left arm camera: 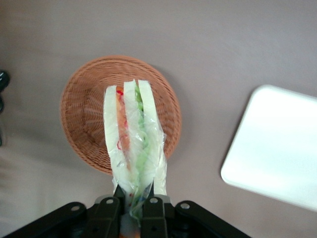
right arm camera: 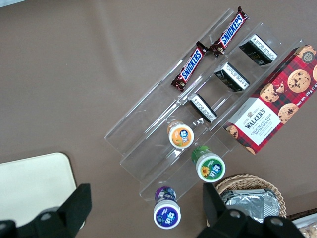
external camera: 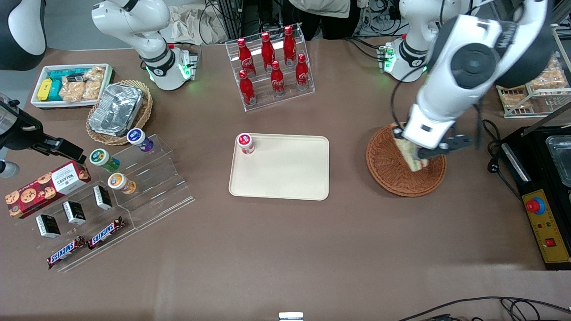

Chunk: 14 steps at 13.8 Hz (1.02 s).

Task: Place sandwich from basket to tray
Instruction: 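Carry the sandwich over the cream tray and lower it onto the tray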

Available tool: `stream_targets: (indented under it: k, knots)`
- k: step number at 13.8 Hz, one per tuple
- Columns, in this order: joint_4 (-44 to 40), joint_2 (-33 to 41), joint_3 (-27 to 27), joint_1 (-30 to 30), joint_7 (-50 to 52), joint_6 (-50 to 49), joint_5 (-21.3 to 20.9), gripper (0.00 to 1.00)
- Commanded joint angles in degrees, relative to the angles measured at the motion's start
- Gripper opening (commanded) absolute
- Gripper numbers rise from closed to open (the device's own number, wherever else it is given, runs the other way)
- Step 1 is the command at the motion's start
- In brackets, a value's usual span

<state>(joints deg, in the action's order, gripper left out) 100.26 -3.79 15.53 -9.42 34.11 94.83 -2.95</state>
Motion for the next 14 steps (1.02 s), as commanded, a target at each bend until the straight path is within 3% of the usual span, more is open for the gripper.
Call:
stream_targets:
  k: [1,3,6,8,14]
  knots:
    - [-1.64,-2.88,0.38,-3.83,-3.43,2.71,0.13,0.0]
    - [-1.73,-7.53,0.38,-9.27,-3.08,5.79,-0.13,0.0]
    - [-1.47,-12.63,0.55,-12.19,-1.5,12.37,0.75,0.0]
    - [-1.47,-15.88,0.55,-13.51,-1.06,17.29,4.07,0.0]
    - [-1.29,-25.56,0.11,-18.43,1.05,31.46,2.07,0.0]
